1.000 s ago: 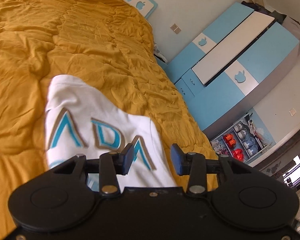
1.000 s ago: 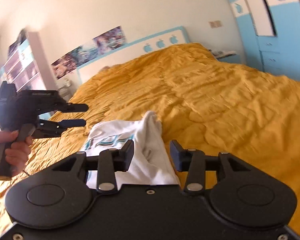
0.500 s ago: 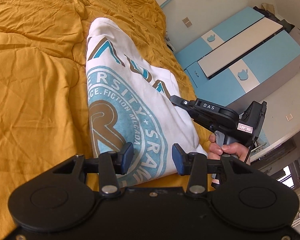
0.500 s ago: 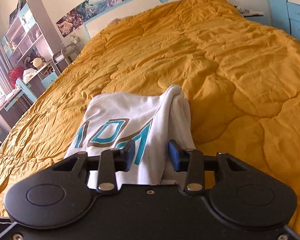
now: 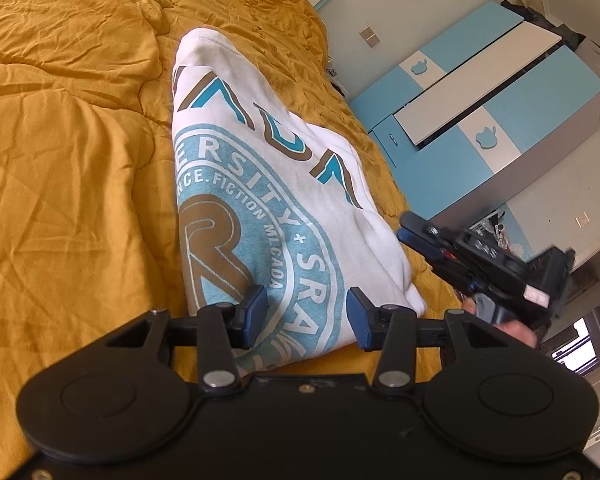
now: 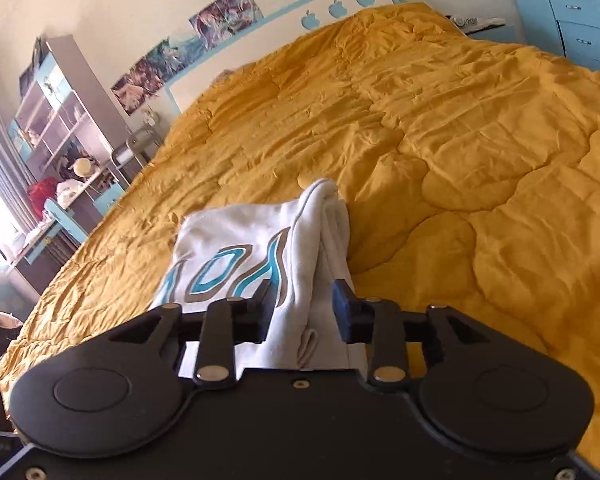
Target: Fold small clothes
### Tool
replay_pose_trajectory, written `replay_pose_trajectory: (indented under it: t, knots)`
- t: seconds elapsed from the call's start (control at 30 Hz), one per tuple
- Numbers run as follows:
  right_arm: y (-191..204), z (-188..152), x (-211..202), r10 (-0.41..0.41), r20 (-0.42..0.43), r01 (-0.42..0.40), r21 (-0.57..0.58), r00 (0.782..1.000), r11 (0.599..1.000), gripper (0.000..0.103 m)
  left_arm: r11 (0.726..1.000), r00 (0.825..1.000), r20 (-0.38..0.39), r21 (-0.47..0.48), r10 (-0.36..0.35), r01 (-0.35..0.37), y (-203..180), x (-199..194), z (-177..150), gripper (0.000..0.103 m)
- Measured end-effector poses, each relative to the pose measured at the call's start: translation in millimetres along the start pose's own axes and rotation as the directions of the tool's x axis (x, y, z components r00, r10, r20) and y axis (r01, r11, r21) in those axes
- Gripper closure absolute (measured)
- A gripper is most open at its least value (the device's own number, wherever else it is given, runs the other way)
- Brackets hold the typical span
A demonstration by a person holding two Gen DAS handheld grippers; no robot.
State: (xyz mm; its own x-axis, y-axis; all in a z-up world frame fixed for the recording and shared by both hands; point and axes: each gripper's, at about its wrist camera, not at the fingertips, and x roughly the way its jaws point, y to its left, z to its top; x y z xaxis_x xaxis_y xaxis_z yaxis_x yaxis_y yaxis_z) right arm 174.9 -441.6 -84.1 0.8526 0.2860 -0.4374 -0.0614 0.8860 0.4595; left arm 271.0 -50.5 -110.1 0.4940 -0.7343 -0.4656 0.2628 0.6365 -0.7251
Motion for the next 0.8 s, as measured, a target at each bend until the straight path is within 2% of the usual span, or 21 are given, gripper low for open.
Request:
replay_pose_trajectory:
  t: [0.13, 0.33, 0.37, 0.4, 0.5, 0.57, 0.63, 0.7, 0.73, 0.77, 0.8]
  knots:
    - [-1, -20, -35, -0.038, -0.032, 0.036, -0.068, 0.999, 0.997, 0.065, 1.000, 1.000, 0.003, 0.004, 0.005, -0.005, -1, 1, 1, 0.056]
    - [-1, -32, -30, -0.036, -0.083, 0.029, -0.086, 0.996, 0.996, 0.066, 1.000, 1.000, 0.003, -0.011, 0.011, -0.011, -2, -2, -1, 0.056]
    - [1, -33, -27, -0.039, -0.098, 0.030, -0.087, 0.994, 0.996, 0.072, 1.000, 1.000, 0.002, -0.011, 0.014, -0.014, -2, -2, -1, 0.056]
    - [3, -34, -25, -0.047, -0.101, 0.038, -0.090, 0.994, 0.995, 0.095, 1.000, 1.000, 0.003, -0.009, 0.018, -0.018, -3, -3, -2, 0.056]
    - [1, -34, -32, -0.088, -0.076, 0.083, -0.076, 0.993, 0.994, 0.097, 1.000, 1.000, 0.000, -0.008, 0.027, -0.027, -9, -12, -2, 0.056]
    - [-4, -38, -30, -0.097, -0.104, 0.091, -0.062, 0.990, 0.994, 0.096, 0.997, 0.998, 0.021, 0.044, 0.058, -0.059, -20, -28, -6, 0.056]
    - [0, -42, -31, -0.123, -0.090, 0.113, -0.102, 0.988, 0.988, 0.094, 0.977, 0.990, 0.047, 0.161, 0.133, -0.139, -34, -40, -16, 0.056]
    - [5, -43, -40, -0.120, -0.054, 0.115, -0.092, 0.991, 0.989, 0.080, 0.924, 0.971, 0.066, 0.297, 0.231, -0.240, -47, -44, -29, 0.056]
    - [6, -44, -43, -0.119, -0.051, 0.115, -0.076, 0.992, 0.990, 0.075, 0.896, 0.961, 0.073, 0.348, 0.268, -0.276, -52, -43, -35, 0.056]
    - [7, -45, -46, -0.122, -0.045, 0.119, -0.057, 0.992, 0.991, 0.065, 0.868, 0.950, 0.081, 0.390, 0.300, -0.307, -55, -41, -41, 0.056]
    - [8, -46, -48, -0.120, -0.039, 0.118, -0.044, 0.992, 0.992, 0.061, 0.852, 0.945, 0.084, 0.413, 0.315, -0.321, -57, -38, -45, 0.056]
